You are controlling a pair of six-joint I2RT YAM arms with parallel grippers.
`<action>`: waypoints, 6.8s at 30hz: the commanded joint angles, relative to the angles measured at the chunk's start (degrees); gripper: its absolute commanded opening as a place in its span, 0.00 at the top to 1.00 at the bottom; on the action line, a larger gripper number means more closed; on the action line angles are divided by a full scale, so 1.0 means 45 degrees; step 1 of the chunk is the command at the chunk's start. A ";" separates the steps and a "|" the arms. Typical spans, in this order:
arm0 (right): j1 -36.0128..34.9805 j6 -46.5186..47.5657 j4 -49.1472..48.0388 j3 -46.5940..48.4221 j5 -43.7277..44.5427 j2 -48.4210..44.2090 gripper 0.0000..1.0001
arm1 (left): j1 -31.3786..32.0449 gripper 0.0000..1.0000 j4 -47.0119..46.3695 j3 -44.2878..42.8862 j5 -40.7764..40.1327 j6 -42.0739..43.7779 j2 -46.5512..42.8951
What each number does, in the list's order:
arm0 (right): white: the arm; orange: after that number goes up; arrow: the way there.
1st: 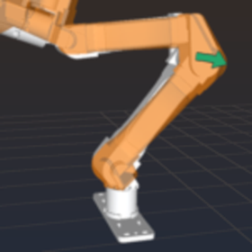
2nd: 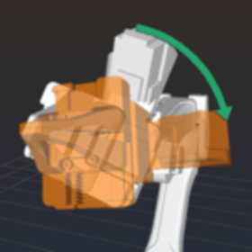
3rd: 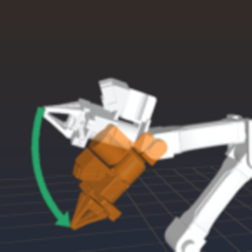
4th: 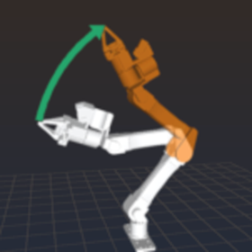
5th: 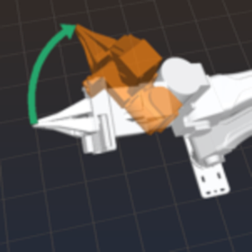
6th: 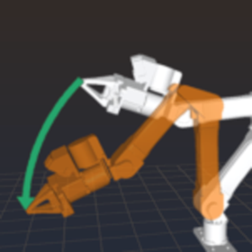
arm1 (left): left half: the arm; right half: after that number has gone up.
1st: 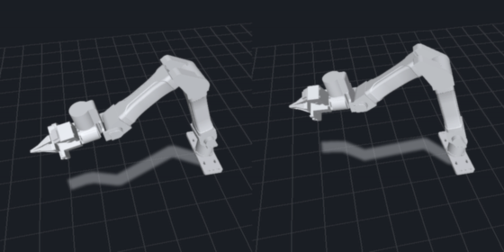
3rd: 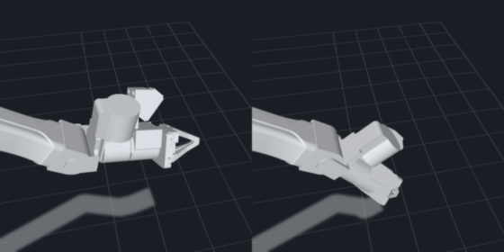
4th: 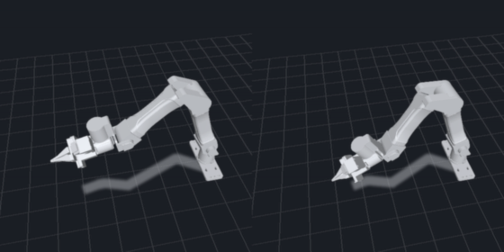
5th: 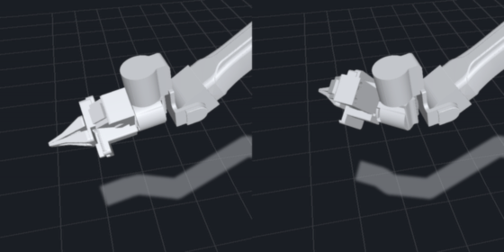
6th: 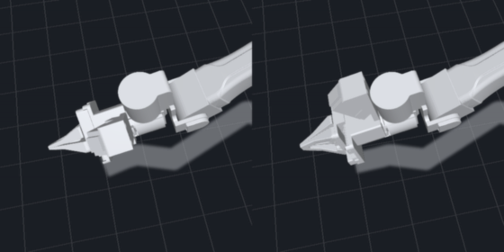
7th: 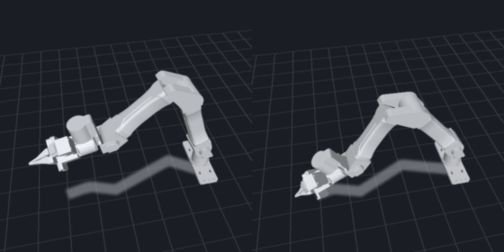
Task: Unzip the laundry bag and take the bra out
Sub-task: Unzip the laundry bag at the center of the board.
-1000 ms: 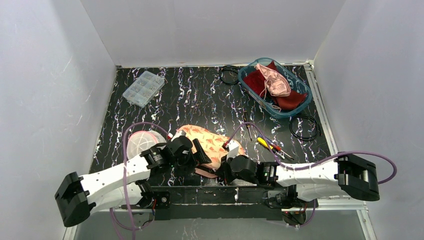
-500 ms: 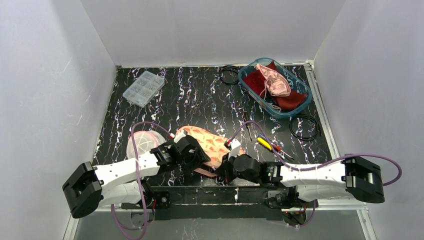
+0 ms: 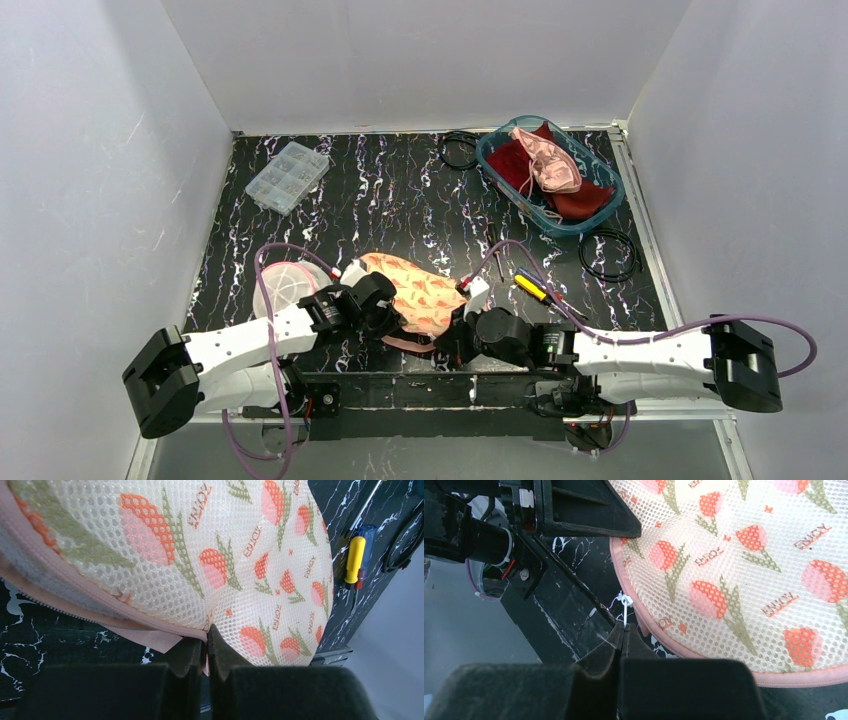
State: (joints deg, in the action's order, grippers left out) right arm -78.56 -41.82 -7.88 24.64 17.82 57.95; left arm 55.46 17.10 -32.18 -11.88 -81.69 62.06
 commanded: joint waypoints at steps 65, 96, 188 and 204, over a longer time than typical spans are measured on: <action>-0.0134 0.0096 -0.1741 0.0269 0.0245 0.1427 0.99 | -0.0295 0.40 -0.0676 -0.0253 0.1060 0.2871 0.0366; -0.0147 -0.1015 0.2138 -0.1580 0.2394 -0.2042 0.99 | -0.2930 1.00 -0.1151 -0.0006 0.3707 0.5465 0.0134; -0.0209 -0.0452 0.0815 -0.0479 0.0952 -0.0704 0.99 | -0.1682 0.33 0.0330 0.1673 0.2398 0.1345 -0.2436; -0.0217 0.0072 -0.0651 0.0925 -0.0465 0.1064 0.99 | 0.0527 0.17 0.0187 0.0686 0.1329 0.0675 -0.1274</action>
State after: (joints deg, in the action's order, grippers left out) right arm -79.24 -42.83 -7.07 25.06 17.54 62.85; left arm 57.63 14.87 -25.71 -0.27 -78.30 55.59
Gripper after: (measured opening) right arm 0.031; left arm 0.858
